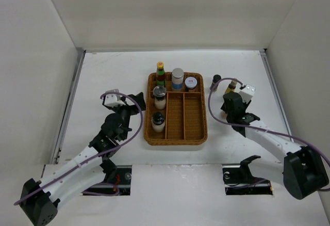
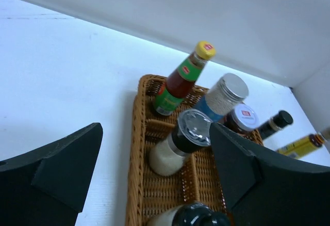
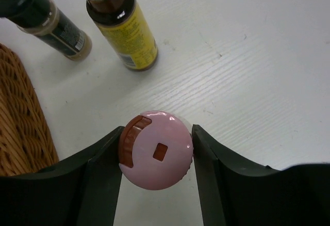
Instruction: Organize the condiment bottles
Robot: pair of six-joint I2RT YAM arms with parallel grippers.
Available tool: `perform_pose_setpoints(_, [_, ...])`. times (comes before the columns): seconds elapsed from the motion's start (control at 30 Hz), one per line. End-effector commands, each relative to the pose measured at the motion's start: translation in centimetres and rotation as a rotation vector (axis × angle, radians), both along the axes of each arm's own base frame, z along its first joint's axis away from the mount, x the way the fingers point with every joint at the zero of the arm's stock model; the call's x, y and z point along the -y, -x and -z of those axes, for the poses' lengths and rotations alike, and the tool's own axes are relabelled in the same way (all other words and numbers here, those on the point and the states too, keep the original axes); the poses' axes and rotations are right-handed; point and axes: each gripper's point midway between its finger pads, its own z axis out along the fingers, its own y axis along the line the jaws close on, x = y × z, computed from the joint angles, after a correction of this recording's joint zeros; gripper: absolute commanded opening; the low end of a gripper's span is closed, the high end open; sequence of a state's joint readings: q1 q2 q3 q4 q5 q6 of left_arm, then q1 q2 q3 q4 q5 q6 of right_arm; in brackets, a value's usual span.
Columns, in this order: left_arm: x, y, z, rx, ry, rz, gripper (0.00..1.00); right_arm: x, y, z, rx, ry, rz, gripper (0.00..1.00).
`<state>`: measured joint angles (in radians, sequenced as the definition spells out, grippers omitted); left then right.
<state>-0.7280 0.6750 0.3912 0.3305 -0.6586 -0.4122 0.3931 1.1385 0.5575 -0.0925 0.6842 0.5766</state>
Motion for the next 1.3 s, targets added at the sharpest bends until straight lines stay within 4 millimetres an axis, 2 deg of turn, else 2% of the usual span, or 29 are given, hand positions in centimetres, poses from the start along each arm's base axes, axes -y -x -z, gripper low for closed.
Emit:
perform_pose_setpoints(0.0, [-1.3, -0.5, -0.7, 0.064, 0.088, -0.051, 0.85, 0.4, -0.8, -4.5, 0.148, -0.028, 0.041, 0.41])
perform_pose_setpoints(0.1, [-1.9, -0.8, 0.4, 0.062, 0.111, -0.075, 0.85, -1.2, -0.3, -8.6, 0.245, -0.026, 0.000, 0.39])
perform_pose_setpoints(0.17, [-2.4, -1.0, 1.2, 0.052, 0.113, -0.092, 0.85, -3.1, -0.1, -11.6, 0.285, -0.028, -0.062, 0.38])
perform_pose_setpoints(0.23, [-2.6, -1.1, 1.8, 0.048, 0.121, -0.100, 0.85, -6.0, 0.0, -14.0, 0.319, -0.062, -0.146, 0.38])
perform_pose_setpoints(0.3, [-2.9, -1.2, 2.1, 0.046, 0.120, -0.113, 0.85, -10.0, -0.1, -15.3, 0.340, -0.113, -0.259, 0.39])
perform_pose_setpoints(0.37, [-3.6, -1.2, 2.5, 0.044, 0.119, -0.133, 0.85, -14.3, -0.5, -15.9, 0.355, -0.166, -0.383, 0.39])
perform_pose_setpoints(0.47, [-3.7, -1.0, 2.9, 0.045, 0.135, -0.133, 0.85, -19.6, -1.0, -15.7, 0.367, -0.235, -0.531, 0.39])
perform_pose_setpoints(0.57, [-3.9, -1.1, 3.4, 0.036, 0.133, -0.138, 0.85, -23.8, -1.3, -14.6, 0.337, -0.280, -0.635, 0.39])
perform_pose_setpoints(0.63, [-3.8, -1.1, 3.6, 0.031, 0.137, -0.138, 0.85, -25.6, -1.5, -13.7, 0.314, -0.277, -0.669, 0.39])
perform_pose_setpoints(0.8, [-3.6, -1.3, 3.9, 0.025, 0.142, -0.127, 0.85, -27.5, -2.7, -10.6, 0.262, -0.246, -0.681, 0.39])
perform_pose_setpoints(0.93, [-3.6, -1.4, 4.0, 0.022, 0.142, -0.128, 0.85, -28.2, -3.6, -8.2, 0.235, -0.215, -0.678, 0.40])
perform_pose_setpoints(1.07, [-3.6, -1.5, 4.2, 0.017, 0.138, -0.130, 0.85, -27.7, -4.9, -5.3, 0.196, -0.132, -0.633, 0.44])
perform_pose_setpoints(1.1, [-3.6, -1.5, 4.2, 0.016, 0.138, -0.130, 0.85, -27.5, -5.2, -5.0, 0.197, -0.114, -0.613, 0.47])
perform_pose_setpoints(1.17, [-3.4, -1.5, 4.3, 0.013, 0.136, -0.126, 0.85, -27.1, -5.4, -4.9, 0.198, -0.081, -0.602, 0.62])
perform_pose_setpoints(1.2, [-3.5, -1.5, 4.4, 0.012, 0.135, -0.127, 0.85, -27.1, -5.5, -5.5, 0.211, -0.067, -0.603, 0.74])
perform_pose_setpoints(1.27, [-3.5, -1.6, 4.4, 0.011, 0.134, -0.129, 0.85, -27.0, -5.2, -6.9, 0.238, -0.075, -0.608, 0.84])
